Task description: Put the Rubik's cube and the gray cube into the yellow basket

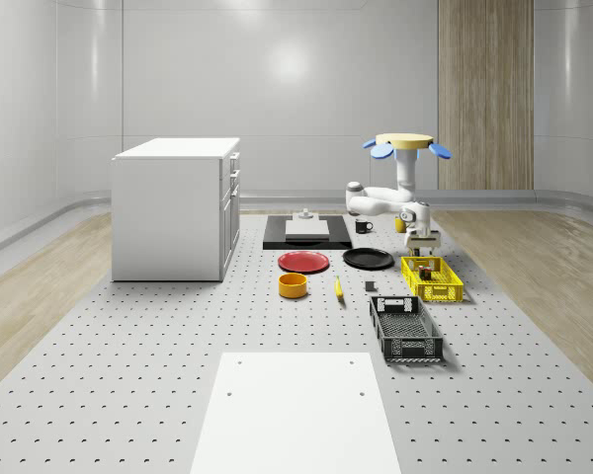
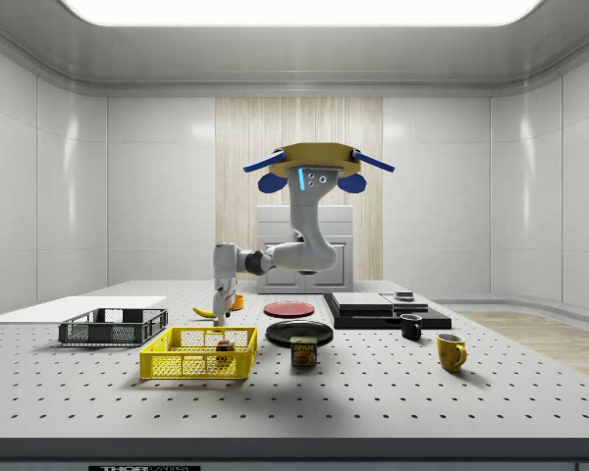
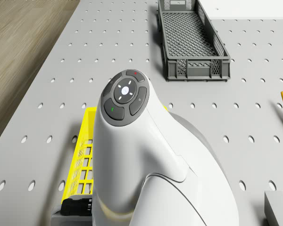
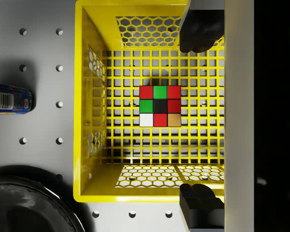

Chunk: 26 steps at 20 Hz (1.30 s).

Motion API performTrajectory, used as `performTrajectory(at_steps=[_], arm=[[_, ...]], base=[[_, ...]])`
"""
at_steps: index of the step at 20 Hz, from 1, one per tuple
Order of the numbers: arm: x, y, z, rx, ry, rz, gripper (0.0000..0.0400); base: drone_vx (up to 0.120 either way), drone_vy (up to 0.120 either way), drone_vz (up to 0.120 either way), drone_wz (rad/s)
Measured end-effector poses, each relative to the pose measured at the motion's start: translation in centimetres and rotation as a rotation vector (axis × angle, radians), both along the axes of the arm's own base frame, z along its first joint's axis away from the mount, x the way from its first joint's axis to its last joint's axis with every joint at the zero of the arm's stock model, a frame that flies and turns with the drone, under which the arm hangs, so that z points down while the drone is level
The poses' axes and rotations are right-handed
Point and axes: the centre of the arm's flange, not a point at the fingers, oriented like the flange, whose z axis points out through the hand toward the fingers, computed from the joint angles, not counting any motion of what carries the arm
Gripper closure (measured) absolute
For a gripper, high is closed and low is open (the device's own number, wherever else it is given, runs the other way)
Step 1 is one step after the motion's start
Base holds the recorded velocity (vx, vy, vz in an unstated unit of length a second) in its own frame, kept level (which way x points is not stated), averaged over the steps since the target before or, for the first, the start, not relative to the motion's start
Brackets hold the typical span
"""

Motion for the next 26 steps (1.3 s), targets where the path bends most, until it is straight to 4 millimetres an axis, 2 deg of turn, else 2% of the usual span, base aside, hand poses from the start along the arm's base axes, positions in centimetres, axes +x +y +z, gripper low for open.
performTrajectory(at_steps=[13, 18, 22, 26], arm=[[0.0, -0.01, -0.42, 0.0, 0.0, 0.0, 0.0], [0.0, -0.01, -0.44, 0.0, 0.0, 0.0, 0.0], [0.0, -0.01, -0.44, 0.0, 0.0, 0.0, 0.0], [0.0, -0.01, -0.45, 0.0, 0.0, 0.0, 0.0]], base=[[0.0, -0.12, 0.0, 0.0], [0.12, -0.12, 0.0, 0.0], [0.0, -0.12, 0.0, 0.0], [0.11, -0.12, 0.0, 0.0]])
